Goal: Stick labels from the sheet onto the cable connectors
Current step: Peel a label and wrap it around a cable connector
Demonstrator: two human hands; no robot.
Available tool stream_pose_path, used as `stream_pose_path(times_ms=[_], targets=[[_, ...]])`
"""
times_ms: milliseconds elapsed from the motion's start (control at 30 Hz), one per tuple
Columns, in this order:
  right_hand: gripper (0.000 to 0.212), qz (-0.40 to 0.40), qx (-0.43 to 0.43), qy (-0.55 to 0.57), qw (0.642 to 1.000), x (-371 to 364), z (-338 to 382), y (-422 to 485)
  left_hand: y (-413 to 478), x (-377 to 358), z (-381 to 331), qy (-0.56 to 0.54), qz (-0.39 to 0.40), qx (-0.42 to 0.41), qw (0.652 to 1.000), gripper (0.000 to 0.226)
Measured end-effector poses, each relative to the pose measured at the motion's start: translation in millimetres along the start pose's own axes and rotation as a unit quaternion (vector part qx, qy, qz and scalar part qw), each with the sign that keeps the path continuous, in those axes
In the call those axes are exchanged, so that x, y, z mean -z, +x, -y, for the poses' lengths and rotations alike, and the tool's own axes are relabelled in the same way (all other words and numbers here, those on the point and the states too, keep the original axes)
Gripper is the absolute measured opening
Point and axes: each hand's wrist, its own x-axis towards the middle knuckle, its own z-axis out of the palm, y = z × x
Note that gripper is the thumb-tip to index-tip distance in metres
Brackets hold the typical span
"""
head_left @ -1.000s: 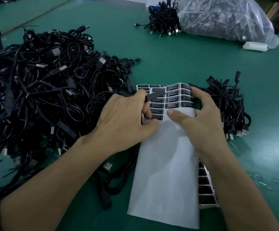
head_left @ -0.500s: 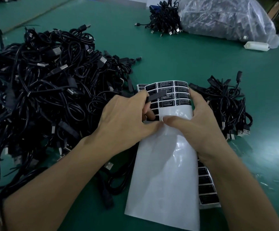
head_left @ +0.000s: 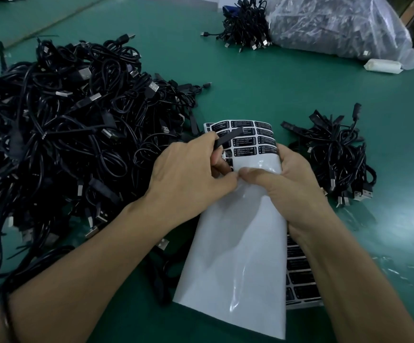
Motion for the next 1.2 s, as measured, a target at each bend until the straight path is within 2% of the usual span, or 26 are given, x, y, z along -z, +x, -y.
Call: stream_pose_path(times_ms=[467,600,700,800,933,1000,1067,1100,1133,1200], targets=[[0.033,-0.014,-0.001,-0.001,1.000,-2.9,4.0,-2.7,0.3,0.9,-1.4,-0.023,-0.001,0.010,1.000,0.039],[0.038,-0.045,-0.006,-0.007,0.999,-4.1,4.6,-3.7,1.2,0.4,0.2,-0.024,-0.010,0.009,1.000,0.036],[0.040,-0.091,0.019,-0.080,0.992,-2.7,5.0,-5.4,0.8,-0.5,2.0,-0.029,-0.026,0.003,0.999,0.035],[0.044,-0.120,0.062,-0.189,0.973,2.9,7.2,-6.5,0.2,-0.9,3.2,-0.039,-0.042,0.001,0.998,0.032],[0.066,-0.118,0.079,-0.262,0.955,13.5,7.8,-4.2,1.5,1.9,3.0,-0.067,-0.040,0.020,0.997,0.027],[0.087,-0.113,0.063,-0.310,0.942,14.7,5.1,-1.8,1.8,2.9,2.3,-0.077,-0.036,0.025,0.996,0.029],[0.112,-0.120,0.042,-0.383,0.915,11.9,2.0,-1.3,1.6,2.7,2.7,-0.076,-0.035,0.029,0.996,0.027],[0.117,-0.132,0.050,-0.418,0.898,9.8,0.8,-2.2,1.5,2.3,3.2,-0.075,-0.035,0.033,0.996,0.026],[0.117,-0.150,0.072,-0.449,0.878,7.9,0.3,-3.7,1.3,2.1,3.5,-0.075,-0.033,0.037,0.996,0.026],[0.102,-0.169,0.147,-0.488,0.844,4.6,1.9,-6.7,1.1,3.6,1.9,-0.087,-0.023,0.050,0.995,0.023]])
